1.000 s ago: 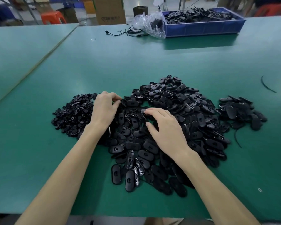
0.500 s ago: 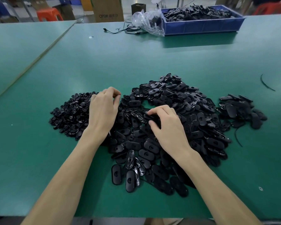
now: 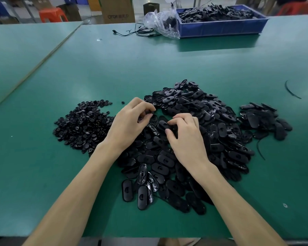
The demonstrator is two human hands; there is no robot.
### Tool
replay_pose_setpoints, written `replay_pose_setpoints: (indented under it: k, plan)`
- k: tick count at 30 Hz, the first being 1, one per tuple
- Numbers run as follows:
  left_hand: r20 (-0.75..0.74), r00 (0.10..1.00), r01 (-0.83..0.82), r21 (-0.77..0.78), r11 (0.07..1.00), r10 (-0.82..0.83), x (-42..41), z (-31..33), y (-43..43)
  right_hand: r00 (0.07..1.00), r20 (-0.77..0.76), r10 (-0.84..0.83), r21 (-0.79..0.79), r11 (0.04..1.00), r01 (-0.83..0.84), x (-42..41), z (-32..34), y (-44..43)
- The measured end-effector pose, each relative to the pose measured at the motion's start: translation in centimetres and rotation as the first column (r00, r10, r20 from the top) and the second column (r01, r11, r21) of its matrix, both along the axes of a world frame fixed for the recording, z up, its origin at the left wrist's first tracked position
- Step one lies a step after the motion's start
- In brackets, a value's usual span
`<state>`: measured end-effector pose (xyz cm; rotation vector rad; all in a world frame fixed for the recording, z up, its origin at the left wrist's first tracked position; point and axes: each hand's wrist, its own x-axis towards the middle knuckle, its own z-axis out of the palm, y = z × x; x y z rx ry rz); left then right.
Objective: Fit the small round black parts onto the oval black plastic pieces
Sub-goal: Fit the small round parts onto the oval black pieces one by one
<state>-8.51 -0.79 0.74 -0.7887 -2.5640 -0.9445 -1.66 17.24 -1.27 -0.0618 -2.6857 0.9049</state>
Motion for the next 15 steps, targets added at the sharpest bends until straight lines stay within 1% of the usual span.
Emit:
replay_pose_setpoints:
  k: [6, 10, 15]
  plan:
    - [-0.022, 1.0, 0.01, 0.01, 1.0, -0.01, 0.08, -0.12, 0.08, 1.0, -0.024, 0.008, -0.071, 0.997, -0.01, 0.01, 0.18, 0.0]
    - [-0.069, 0.997, 0.016, 0.032, 0.999, -0.014, -0.01, -0.08, 0.05, 0.999, -0.032, -0.009, -0.218, 0.976, 0.002, 0.1, 0.51, 0.09]
    - [-0.057, 0.998, 0.032, 0.128, 0.991, -0.025, 0.27, -0.09, 0.44, 0.999, -0.043, -0.022, -0.37, 0.929, 0.005, 0.26, 0.54, 0.08]
